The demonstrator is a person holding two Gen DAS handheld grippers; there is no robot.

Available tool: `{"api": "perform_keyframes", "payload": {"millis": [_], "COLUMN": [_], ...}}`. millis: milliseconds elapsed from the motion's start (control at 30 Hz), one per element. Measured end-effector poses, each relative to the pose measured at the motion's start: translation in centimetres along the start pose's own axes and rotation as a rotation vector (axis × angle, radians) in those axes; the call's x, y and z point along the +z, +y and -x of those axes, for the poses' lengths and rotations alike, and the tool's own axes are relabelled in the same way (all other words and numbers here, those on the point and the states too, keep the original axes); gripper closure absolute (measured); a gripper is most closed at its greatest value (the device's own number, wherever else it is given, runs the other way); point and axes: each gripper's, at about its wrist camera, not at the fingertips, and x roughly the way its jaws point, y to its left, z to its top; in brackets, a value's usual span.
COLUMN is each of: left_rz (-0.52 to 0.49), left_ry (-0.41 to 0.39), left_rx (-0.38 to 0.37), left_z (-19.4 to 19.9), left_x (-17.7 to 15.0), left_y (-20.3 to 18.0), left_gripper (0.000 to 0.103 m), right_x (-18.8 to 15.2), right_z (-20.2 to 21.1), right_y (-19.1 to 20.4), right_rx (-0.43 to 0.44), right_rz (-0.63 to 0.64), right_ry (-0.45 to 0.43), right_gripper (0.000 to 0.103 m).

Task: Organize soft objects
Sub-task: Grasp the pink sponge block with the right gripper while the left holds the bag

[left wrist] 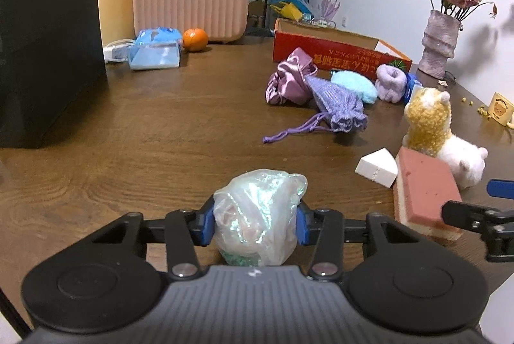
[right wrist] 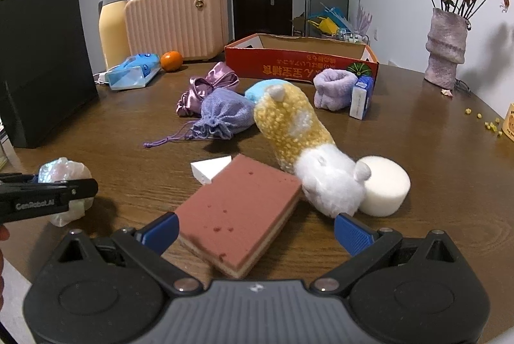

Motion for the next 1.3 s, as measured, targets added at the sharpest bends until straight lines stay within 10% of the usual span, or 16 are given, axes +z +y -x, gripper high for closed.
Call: {"api": "perform_keyframes", "payload": {"millis": [1300], "left_rz": [0.023], "left_ry": [-0.024], "left_rx": [-0.079], "left_z": [-0.8], "left_x": [0.1], "left_y": [0.9], "left_gripper": [0.057], "right_x": [1.0], "right_z": [-5.5], "right_y": [1.6], "right_rx": [-0.023], "right_rz": [-0.064], "right_ry": [0.100], "right_gripper": [0.013]}}
